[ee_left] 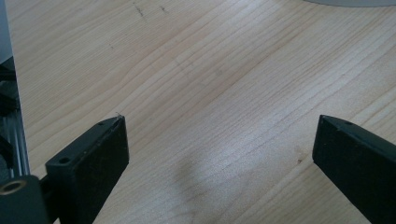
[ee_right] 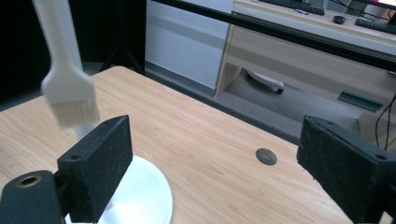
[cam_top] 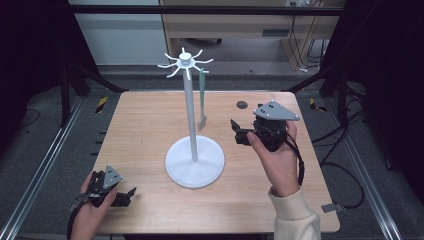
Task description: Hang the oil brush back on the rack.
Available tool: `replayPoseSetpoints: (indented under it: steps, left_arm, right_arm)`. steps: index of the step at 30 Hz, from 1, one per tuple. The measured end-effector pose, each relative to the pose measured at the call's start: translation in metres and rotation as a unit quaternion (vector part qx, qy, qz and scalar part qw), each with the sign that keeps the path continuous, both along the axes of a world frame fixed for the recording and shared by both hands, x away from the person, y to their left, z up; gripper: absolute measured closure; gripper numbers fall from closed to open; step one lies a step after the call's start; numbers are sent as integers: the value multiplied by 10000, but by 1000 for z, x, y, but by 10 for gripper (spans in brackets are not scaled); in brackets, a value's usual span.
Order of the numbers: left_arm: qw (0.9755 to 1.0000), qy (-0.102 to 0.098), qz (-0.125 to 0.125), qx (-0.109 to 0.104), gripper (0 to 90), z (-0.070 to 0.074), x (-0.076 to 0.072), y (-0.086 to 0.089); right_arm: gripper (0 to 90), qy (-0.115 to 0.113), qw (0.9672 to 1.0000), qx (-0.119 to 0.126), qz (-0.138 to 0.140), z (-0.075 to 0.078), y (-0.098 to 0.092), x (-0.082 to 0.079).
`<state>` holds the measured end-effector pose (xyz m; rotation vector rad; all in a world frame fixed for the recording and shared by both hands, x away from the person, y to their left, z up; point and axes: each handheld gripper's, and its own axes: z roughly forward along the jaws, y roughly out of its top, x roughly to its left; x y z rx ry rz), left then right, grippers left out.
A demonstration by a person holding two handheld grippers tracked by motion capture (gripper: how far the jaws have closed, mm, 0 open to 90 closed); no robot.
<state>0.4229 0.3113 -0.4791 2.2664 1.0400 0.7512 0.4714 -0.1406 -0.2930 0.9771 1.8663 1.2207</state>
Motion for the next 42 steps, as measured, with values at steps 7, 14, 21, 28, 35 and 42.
replayPoseSetpoints:
  steps: [7, 14, 21, 28, 35, 42]
  left_arm:
    - [10000, -20, 11, -18, 32, 1, 0, 1]
    - [10000, -9, -15, -12, 32, 0, 0, 0]
    - [10000, -9, -14, -15, 32, 0, 0, 0]
    - [10000, -7, -30, -16, 31, 0, 0, -1]
    - [10000, 6, -51, 16, 31, 0, -1, -1]
    - [10000, 13, -37, -21, 31, 0, 0, -1]
  right_arm:
    - [110, 20, 9998, -66, -197, -7, -13, 5]
    - [110, 224, 9991, -103, -355, -23, -25, 13]
    - [110, 636, 9962, -224, -548, -50, -45, 27]
    - [110, 990, 9934, -221, -545, -76, -58, 39]
    - [122, 1235, 9905, -285, -535, -102, -65, 47]
    - [132, 1420, 9879, -333, -536, -131, -70, 54]
